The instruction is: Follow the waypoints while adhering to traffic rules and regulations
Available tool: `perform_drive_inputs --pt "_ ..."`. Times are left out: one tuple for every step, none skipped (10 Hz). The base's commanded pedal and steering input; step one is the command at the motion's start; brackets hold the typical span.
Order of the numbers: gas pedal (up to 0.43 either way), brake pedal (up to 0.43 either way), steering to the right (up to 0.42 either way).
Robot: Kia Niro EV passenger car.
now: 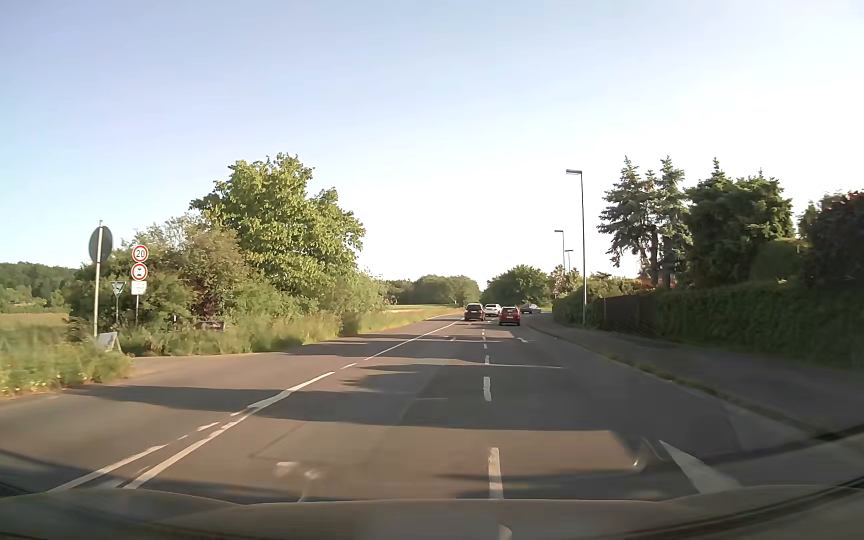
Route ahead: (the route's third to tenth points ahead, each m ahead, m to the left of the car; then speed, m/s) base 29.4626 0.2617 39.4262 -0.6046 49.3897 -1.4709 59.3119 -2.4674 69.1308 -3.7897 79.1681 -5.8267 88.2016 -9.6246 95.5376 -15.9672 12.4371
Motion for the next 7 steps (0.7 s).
perform_drive_inputs --pt "0.138 0.0 0.012" --pt "0.13 0.0 0.012" --pt "0.13 0.0 0.012" --pt "0.13 0.0 0.012" --pt "0.13 0.0 0.012" --pt "0.13 0.0 0.012" --pt "0.13 0.0 0.012"
